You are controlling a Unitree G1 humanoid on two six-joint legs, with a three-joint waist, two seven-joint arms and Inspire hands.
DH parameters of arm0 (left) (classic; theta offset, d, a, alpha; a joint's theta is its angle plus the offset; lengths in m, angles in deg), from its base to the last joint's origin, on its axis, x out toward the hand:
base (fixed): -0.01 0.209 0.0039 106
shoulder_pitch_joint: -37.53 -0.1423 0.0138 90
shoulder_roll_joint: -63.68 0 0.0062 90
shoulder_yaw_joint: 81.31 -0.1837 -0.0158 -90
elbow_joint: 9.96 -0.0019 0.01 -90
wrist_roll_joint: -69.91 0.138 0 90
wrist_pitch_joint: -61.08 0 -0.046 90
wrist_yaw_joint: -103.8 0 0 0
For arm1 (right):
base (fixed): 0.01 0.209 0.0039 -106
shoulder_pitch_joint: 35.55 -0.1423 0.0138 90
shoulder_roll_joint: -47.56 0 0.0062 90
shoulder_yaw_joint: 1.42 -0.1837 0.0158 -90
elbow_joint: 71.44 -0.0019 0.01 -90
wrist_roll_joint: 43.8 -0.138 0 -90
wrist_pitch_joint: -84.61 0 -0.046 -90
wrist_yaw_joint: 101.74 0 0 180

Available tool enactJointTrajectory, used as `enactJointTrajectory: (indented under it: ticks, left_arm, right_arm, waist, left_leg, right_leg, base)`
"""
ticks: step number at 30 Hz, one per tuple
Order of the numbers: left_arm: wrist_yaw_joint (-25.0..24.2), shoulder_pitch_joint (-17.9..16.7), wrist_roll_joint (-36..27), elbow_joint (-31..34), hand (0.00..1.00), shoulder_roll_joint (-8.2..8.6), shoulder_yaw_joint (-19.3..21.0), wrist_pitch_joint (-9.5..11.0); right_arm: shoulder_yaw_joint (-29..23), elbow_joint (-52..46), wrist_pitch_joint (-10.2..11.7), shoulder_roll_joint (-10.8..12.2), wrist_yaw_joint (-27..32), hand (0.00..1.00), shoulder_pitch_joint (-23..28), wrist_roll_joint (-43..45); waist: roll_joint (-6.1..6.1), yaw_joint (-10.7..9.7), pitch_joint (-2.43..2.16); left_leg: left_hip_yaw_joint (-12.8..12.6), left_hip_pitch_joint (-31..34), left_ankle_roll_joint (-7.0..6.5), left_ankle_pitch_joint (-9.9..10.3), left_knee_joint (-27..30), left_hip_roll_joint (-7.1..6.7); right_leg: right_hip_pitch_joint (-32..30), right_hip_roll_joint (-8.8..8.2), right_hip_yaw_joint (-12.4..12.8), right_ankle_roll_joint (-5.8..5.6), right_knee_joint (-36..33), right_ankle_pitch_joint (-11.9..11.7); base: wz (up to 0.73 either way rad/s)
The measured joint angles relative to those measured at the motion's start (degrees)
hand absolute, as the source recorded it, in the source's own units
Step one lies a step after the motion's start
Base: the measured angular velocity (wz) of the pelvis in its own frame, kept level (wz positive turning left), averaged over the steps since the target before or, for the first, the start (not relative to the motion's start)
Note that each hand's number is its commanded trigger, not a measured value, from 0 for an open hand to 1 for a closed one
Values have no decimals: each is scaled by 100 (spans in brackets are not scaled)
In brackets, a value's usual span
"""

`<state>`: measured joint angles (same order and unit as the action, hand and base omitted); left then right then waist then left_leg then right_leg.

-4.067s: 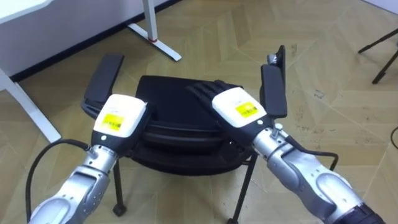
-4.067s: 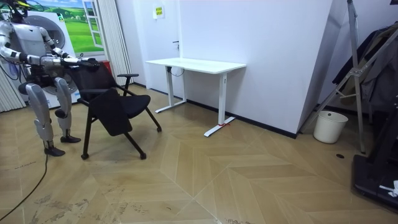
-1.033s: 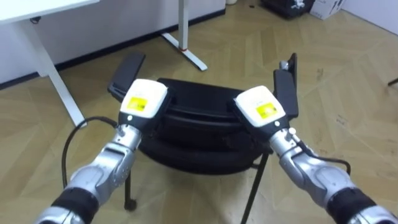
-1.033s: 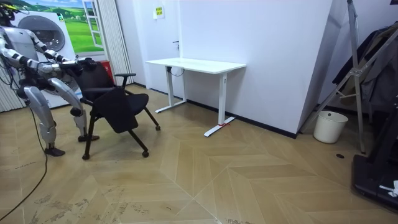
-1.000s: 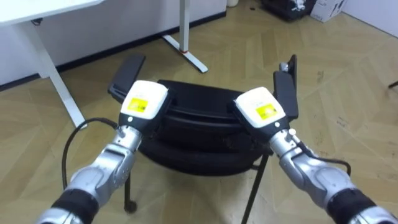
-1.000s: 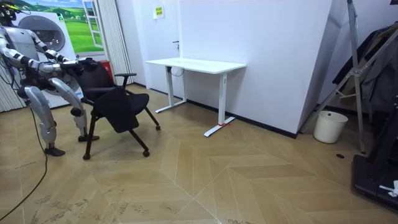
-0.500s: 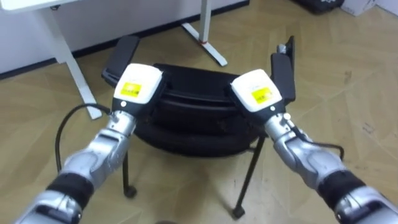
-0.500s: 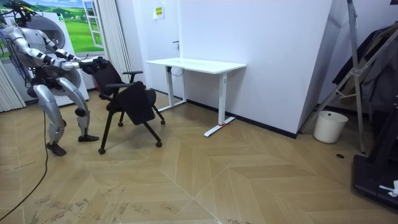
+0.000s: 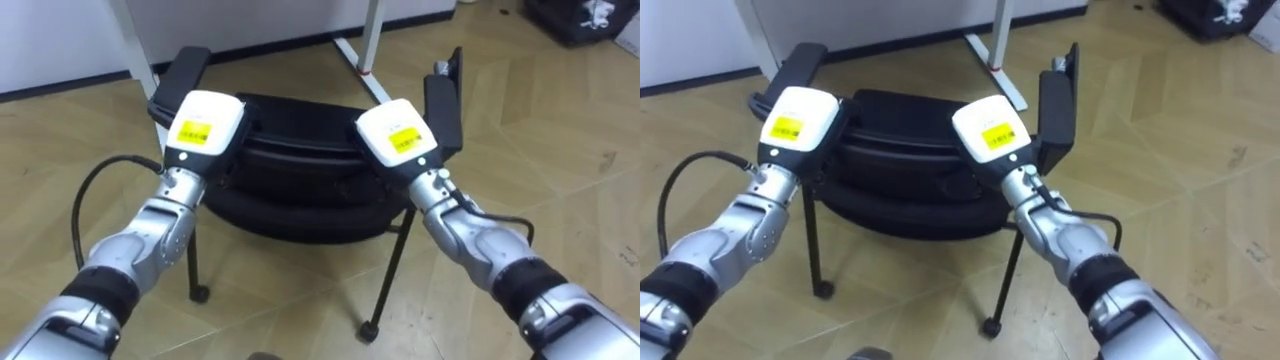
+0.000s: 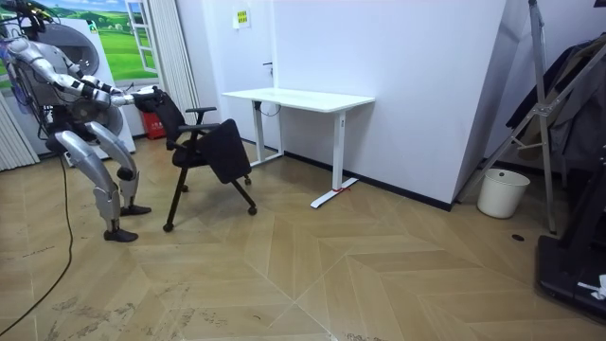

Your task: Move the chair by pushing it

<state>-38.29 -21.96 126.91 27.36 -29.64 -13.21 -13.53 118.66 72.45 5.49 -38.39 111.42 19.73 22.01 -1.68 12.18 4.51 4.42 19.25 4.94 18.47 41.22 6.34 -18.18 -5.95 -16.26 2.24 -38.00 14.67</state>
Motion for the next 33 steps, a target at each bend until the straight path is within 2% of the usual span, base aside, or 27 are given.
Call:
enactJointTrajectory:
  ticks: [5,6,8,9,10,11,12,13,14,15,16,17,18,19,20,21,22,23,24,25,26,27,28,30,31,32,33]
  left_arm:
    - [162,-122,-2,-21,100,48,14,-56]
    - [251,-195,-7,-26,100,57,14,-88]
    - [298,-220,-7,-52,100,134,-35,-161]
    - [297,-218,-7,-110,100,210,-74,-232]
    - [302,-225,-7,-183,100,305,-97,-284]
    - [318,-229,-7,-223,100,338,-99,-289]
    - [321,-227,-13,-315,100,404,-97,-292]
    - [344,-208,-46,-453,100,484,-102,-294]
    - [367,-193,-60,-511,100,510,-132,-293]
    - [388,-184,-115,-561,100,522,-199,-290]
    - [388,-164,-177,-580,100,561,-271,-295]
    - [391,-160,-219,-581,100,582,-300,-296]
    - [422,-184,-263,-590,100,611,-319,-300]
    - [441,-217,-275,-590,100,622,-319,-286]
    - [441,-222,-275,-594,100,629,-319,-276]
    - [444,-236,-275,-590,100,637,-319,-266]
    - [448,-240,-267,-578,100,634,-319,-237]
    - [453,-241,-265,-576,100,634,-320,-220]
    - [457,-241,-256,-542,100,621,-343,-208]
    - [438,-233,-258,-472,100,601,-378,-201]
    - [416,-189,-265,-446,100,601,-417,-200]
    - [357,-148,-273,-416,100,614,-444,-210]
    - [271,-102,-273,-436,100,639,-459,-216]
    - [218,-55,-273,-448,100,662,-474,-215]
    - [164,-50,-272,-405,100,647,-474,-213]
    - [145,-47,-272,-390,100,641,-474,-212]
    - [140,-36,-277,-374,100,633,-476,-200]
  right_arm:
    - [-51,16,91,7,-94,100,-8,122]
    - [-101,19,140,25,-94,100,39,198]
    - [-241,43,225,15,-82,100,67,339]
    - [-283,187,288,27,-15,100,123,359]
    - [-292,287,335,17,56,100,145,360]
    - [-292,317,344,17,86,100,155,369]
    - [-293,362,348,17,131,100,161,388]
    - [-293,368,350,-4,167,100,208,392]
    - [-292,363,350,-21,206,100,222,394]
    - [-274,360,352,-66,299,100,261,391]
    - [-226,359,389,-161,398,100,321,370]
    - [-218,359,413,-204,435,100,322,370]
    - [-205,362,418,-233,465,100,325,370]
    - [-194,362,419,-248,480,100,334,374]
    - [-193,359,425,-258,498,100,342,377]
    - [-192,351,427,-265,515,100,358,378]
    - [-192,332,427,-284,545,100,379,378]
    - [-196,326,427,-287,563,100,379,378]
    - [-198,306,427,-307,624,100,410,376]
    - [-201,204,423,-366,687,100,459,339]
    - [-211,150,406,-407,728,100,495,306]
    - [-210,153,387,-407,756,100,520,234]
    - [-210,182,379,-430,779,100,539,197]
    - [-211,263,372,-423,862,100,529,191]
    - [-211,306,352,-412,941,100,532,192]
    - [-211,330,344,-401,979,100,533,191]
    - [-203,356,331,-405,1057,100,548,187]
  waist:
    - [0,-17,4]
    - [16,-60,2]
    - [87,-161,-1]
    - [98,-134,0]
    - [123,-53,-7]
    - [143,-30,-5]
    - [155,18,1]
    - [134,18,1]
    - [99,17,16]
    - [37,-28,-4]
    - [22,-142,-7]
    - [17,-184,-8]
    - [51,-228,-8]
    - [107,-248,-8]
    - [114,-283,-8]
    - [111,-314,-10]
    - [121,-320,-14]
    - [123,-324,-15]
    - [144,-370,-36]
    - [171,-425,-95]
    - [163,-471,-86]
    - [152,-473,-114]
    - [121,-470,-135]
    - [147,-468,-103]
    - [132,-477,-106]
    - [99,-495,-118]
    - [4,-603,-112]
  left_leg:
    - [-71,-207,46,107,-22,19]
    - [-62,-238,67,121,113,26]
    - [-132,-7,9,22,851,104]
    - [-124,292,-108,-330,1618,117]
    - [-118,603,-166,-890,2339,119]
    - [-102,754,-178,-1231,2634,107]
    - [-89,1070,-170,-2033,3063,64]
    - [-89,1365,-253,-2885,3342,-24]
    - [-108,1493,-289,-3201,3431,-34]
    - [-118,1650,-266,-3361,3503,-139]
    - [-226,1768,-325,-2910,3502,-314]
    - [-295,1828,-324,-2592,3502,-358]
    - [-462,1913,-277,-2066,3340,-418]
    - [-561,1896,-221,-1796,2859,-444]
    - [-537,1847,-187,-1693,2508,-504]
    - [-476,1677,-92,-1563,1726,-577]
    - [-344,1436,-95,-1405,1026,-605]
    - [-258,1309,-88,-1303,770,-615]
    - [-79,1093,-15,-1038,499,-619]
    - [-24,978,-36,-778,546,-618]
    - [-150,1014,-78,-669,612,-607]
    - [-444,1007,-249,-563,695,-598]
    - [-636,984,-345,-506,709,-603]
    - [-747,913,-440,-449,664,-624]
    - [-742,895,-441,-448,578,-724]
    - [-727,881,-439,-448,524,-791]
    - [-642,893,-387,-344,753,-921]
  right_leg:
    - [5,56,94,48,-183,252]
    - [21,118,219,71,-261,349]
    - [81,272,397,94,-464,532]
    - [103,440,632,140,-636,639]
    - [126,521,840,169,-815,762]
    - [141,554,920,176,-886,801]
    - [151,618,1101,206,-1020,873]
    - [158,639,1230,216,-1122,922]
    - [162,658,1302,243,-1179,960]
    - [160,697,1470,318,-1326,1001]
    - [134,647,1519,301,-1505,1110]
    - [114,588,1529,287,-1595,1163]
    - [109,572,1613,254,-1679,1215]
    - [111,572,1675,182,-1691,1256]
    - [113,570,1706,116,-1696,1291]
    - [133,570,1799,-2,-1711,1356]
    - [155,550,1853,-61,-1710,1387]
    - [169,527,1871,-98,-1711,1407]
    - [174,493,1922,-186,-1729,1452]
    - [128,402,1927,-331,-1816,1529]
    - [111,352,1986,-408,-1895,1578]
    - [91,195,2060,-543,-1981,1651]
    - [116,-15,2024,-654,-1920,1713]
    - [187,-232,1954,-691,-1717,1733]
    - [200,-439,1836,-691,-1563,1733]
    - [212,-561,1751,-688,-1471,1731]
    - [246,-930,1539,-617,-1310,1692]
  base:
    - [-6]
    - [15]
    - [21]
    - [-9]
    - [-22]
    - [-33]
    - [-21]
    - [-11]
    - [10]
    - [35]
    - [37]
    - [20]
    - [-22]
    - [-26]
    - [-27]
    - [-25]
    - [-31]
    - [-34]
    - [-21]
    - [-15]
    - [-22]
    - [-30]
    - [-32]
    - [-32]
    - [-32]
    - [-20]
    - [-64]
